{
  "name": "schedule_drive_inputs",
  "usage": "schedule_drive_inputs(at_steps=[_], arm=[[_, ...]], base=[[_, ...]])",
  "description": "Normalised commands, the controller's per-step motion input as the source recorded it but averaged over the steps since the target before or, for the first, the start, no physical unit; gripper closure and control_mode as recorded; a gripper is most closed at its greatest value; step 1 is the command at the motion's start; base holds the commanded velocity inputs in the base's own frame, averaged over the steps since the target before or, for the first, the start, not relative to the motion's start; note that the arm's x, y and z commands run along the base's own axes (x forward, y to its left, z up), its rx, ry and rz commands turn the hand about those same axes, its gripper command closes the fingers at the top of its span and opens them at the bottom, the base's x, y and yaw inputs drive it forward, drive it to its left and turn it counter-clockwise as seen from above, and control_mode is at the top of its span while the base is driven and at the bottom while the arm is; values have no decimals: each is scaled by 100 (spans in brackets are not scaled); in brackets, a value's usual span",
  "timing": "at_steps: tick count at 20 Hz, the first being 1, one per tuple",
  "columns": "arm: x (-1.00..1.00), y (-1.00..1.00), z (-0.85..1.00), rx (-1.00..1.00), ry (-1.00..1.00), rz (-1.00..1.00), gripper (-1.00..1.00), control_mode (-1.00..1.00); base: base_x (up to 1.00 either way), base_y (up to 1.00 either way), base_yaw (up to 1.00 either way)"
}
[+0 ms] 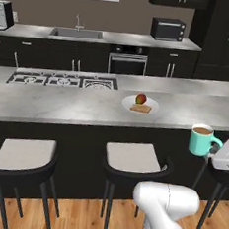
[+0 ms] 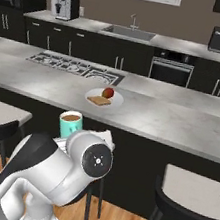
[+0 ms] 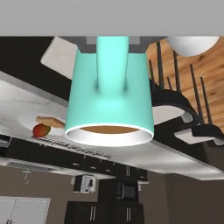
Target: Pick up the brewed coffee from the coffee machine and place it next to the breakfast plate on the dining counter.
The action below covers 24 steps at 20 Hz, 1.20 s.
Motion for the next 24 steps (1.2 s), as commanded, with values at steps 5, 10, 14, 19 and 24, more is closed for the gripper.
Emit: schedule_drive_inputs(at_steps=[5, 10, 14, 19, 24], arm=[[0, 0, 0, 0, 0, 0, 100, 100], [70, -14, -3, 6, 4, 6, 100, -100], [100, -52, 2, 19, 0, 17, 100, -100], [100, -36, 0, 14, 0, 18, 100, -100], [99, -11, 0, 4, 1, 10, 100, -100]], base=[[20, -42, 29], [0, 0, 0], [0, 0, 0], [0, 0, 0], [0, 0, 0]])
